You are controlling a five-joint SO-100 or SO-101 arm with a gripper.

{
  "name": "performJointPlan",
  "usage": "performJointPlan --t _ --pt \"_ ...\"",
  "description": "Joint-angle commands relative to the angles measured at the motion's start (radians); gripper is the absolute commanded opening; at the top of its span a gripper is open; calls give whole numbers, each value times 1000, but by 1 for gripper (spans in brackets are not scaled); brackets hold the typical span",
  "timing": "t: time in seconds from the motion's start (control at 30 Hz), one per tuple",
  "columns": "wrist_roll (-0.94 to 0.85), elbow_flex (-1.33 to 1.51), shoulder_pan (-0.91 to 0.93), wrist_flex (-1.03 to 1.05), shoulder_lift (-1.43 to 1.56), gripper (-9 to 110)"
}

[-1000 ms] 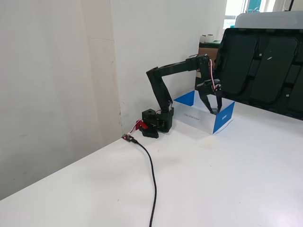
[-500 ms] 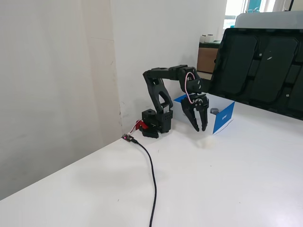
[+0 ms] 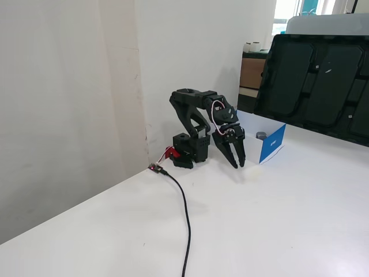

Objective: Pick the gray block and keep it in the box.

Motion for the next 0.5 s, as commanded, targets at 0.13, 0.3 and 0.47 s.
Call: performJointPlan --t 0.13,0.3,0.47 --pt "17 210 -107 -91 359 0" --pt "18 281 -120 -48 477 0" --pt "20 380 -104 -35 597 0"
